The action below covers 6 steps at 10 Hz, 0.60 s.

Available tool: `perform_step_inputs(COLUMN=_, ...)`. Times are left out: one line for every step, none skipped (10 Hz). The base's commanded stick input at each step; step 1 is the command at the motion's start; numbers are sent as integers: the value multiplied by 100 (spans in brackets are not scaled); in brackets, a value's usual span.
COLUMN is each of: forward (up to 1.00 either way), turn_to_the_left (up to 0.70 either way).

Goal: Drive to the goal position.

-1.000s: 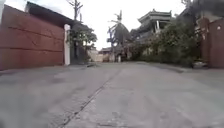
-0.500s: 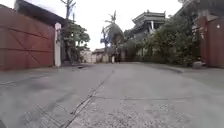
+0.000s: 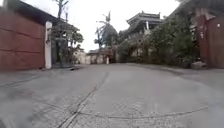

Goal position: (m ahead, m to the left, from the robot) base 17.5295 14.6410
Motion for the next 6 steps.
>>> perform_step_inputs(forward=100, turn_to_the_left=-21)
perform_step_inputs(forward=100, turn_to_the_left=-21)
perform_step_inputs(forward=100, turn_to_the_left=-21)
perform_step_inputs(forward=100, turn_to_the_left=-21)
perform_step_inputs(forward=100, turn_to_the_left=-21)
perform_step_inputs(forward=100, turn_to_the_left=-21)
